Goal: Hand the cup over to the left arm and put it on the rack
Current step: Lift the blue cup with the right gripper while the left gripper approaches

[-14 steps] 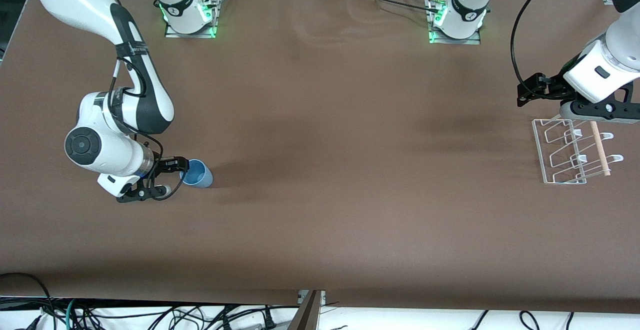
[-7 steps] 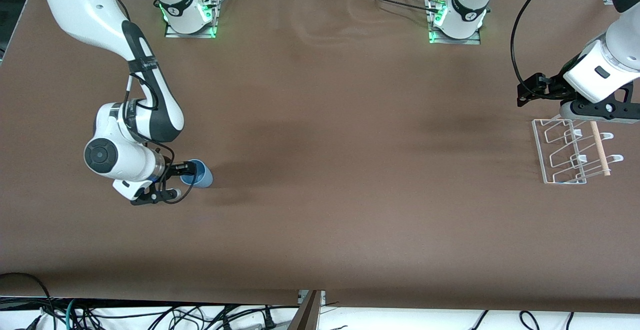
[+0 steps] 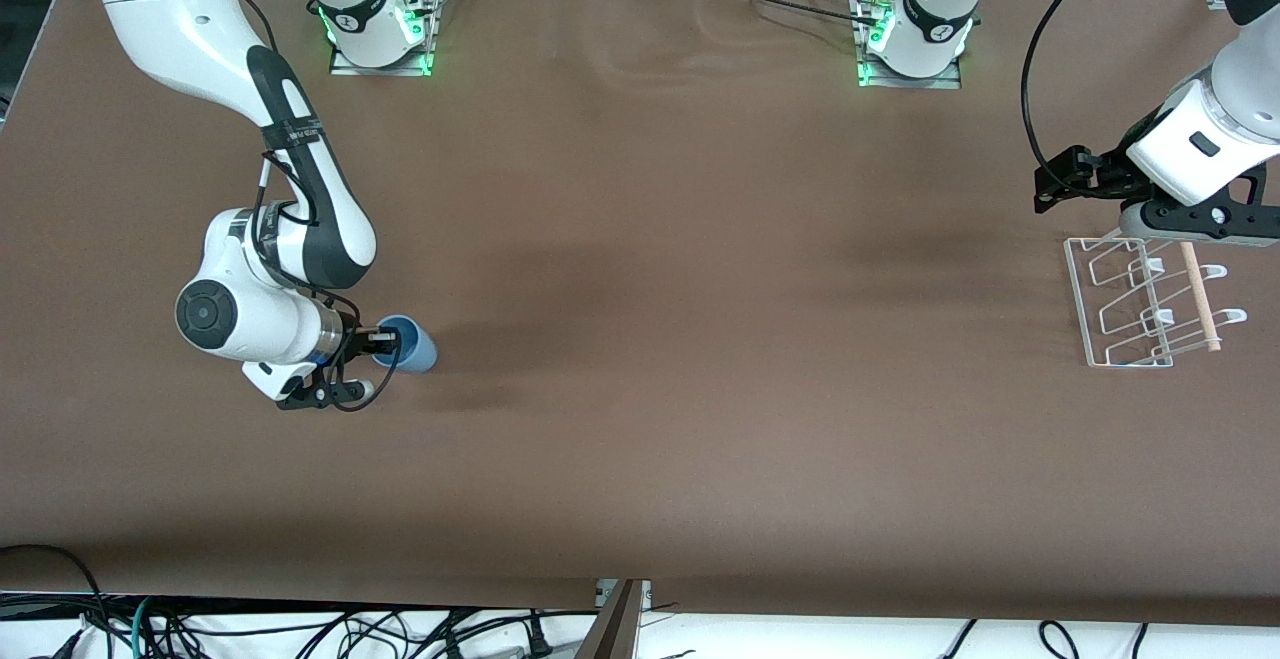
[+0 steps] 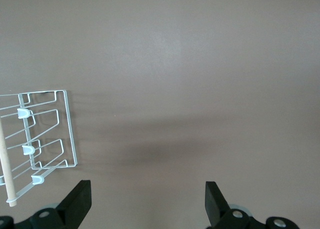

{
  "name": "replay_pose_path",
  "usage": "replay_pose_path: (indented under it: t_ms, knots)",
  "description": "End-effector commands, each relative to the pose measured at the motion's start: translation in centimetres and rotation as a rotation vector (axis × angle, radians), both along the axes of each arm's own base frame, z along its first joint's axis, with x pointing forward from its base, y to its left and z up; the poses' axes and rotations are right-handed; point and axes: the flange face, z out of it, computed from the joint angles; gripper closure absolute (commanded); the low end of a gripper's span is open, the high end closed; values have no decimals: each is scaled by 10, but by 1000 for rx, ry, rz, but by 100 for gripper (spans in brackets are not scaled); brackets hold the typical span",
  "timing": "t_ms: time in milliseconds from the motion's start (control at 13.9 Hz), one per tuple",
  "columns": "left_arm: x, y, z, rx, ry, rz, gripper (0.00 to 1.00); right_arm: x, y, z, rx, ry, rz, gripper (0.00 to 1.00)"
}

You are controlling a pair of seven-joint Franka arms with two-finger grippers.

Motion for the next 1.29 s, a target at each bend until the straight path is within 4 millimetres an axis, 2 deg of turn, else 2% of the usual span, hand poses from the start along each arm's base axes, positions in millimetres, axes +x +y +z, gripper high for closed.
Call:
replay_pose_path:
  t_ms: [0, 215, 287, 359, 574, 717, 789, 1004, 1219]
  knots:
    - [-2, -1, 8, -13, 1, 9, 0, 8, 10, 16, 89, 24, -117, 100]
    - [-2, -1, 8, -14, 1, 10, 0, 18, 42, 62, 162, 90, -223, 100]
    - [-2, -1, 8, -14, 0, 10, 0, 21, 59, 88, 185, 125, -287, 100]
    - [-1, -1, 7, -15, 1, 8, 0, 23, 85, 116, 230, 158, -347, 100]
    - [-1, -1, 7, -18, 1, 7, 0, 19, 152, 170, 418, 277, -575, 100]
    - [0, -4, 4, -20, 6, -10, 0, 9, 197, 190, 465, 319, -656, 100]
    - [4, -12, -8, -24, 32, -22, 0, 1, 221, 199, 485, 332, -697, 100]
    - [2, -30, -17, -57, 71, -48, 0, -24, 286, 234, 570, 388, -783, 100]
    - [0, -53, -24, -126, 101, -115, 0, -47, 325, 246, 579, 427, -797, 100]
